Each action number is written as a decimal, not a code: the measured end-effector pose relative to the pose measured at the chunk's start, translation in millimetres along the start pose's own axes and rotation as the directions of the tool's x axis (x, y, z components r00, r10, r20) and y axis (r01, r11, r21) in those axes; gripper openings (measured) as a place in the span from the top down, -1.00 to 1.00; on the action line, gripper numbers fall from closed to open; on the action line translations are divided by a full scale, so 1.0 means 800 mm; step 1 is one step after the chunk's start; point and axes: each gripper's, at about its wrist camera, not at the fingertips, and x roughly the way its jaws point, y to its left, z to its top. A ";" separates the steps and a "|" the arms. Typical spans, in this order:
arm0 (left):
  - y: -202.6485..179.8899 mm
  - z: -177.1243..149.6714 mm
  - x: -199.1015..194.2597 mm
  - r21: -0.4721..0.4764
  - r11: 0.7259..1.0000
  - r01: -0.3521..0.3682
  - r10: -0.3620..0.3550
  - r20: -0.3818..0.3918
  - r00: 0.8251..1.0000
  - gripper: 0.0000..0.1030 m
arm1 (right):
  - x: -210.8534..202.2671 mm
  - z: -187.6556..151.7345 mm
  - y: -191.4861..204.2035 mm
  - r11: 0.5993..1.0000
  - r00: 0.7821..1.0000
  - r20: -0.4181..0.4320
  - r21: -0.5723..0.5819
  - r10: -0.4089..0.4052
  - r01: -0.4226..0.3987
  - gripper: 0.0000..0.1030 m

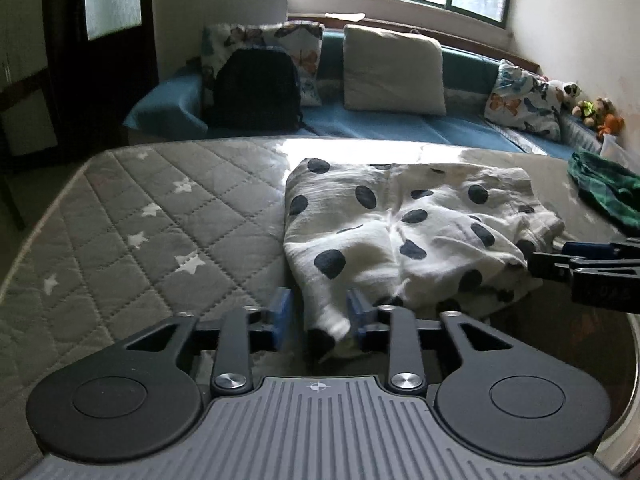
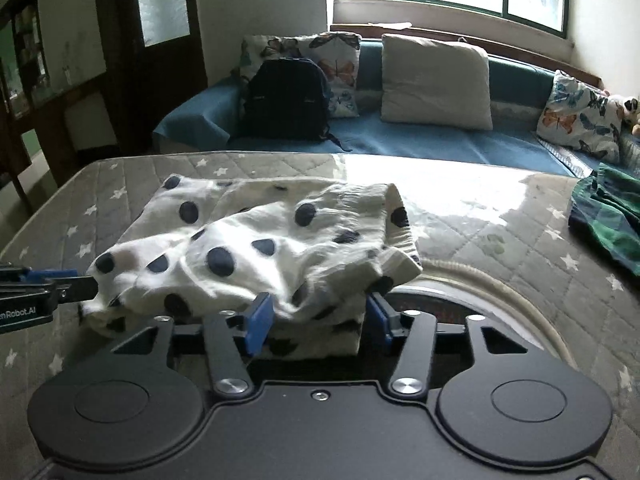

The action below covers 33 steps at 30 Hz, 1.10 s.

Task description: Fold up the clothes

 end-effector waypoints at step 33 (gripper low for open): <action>-0.026 -0.152 -0.213 -0.025 0.999 -0.048 0.051 0.132 0.990 -0.61 | -0.165 -0.135 0.087 0.987 0.989 0.145 -0.152 -0.021 0.043 -0.97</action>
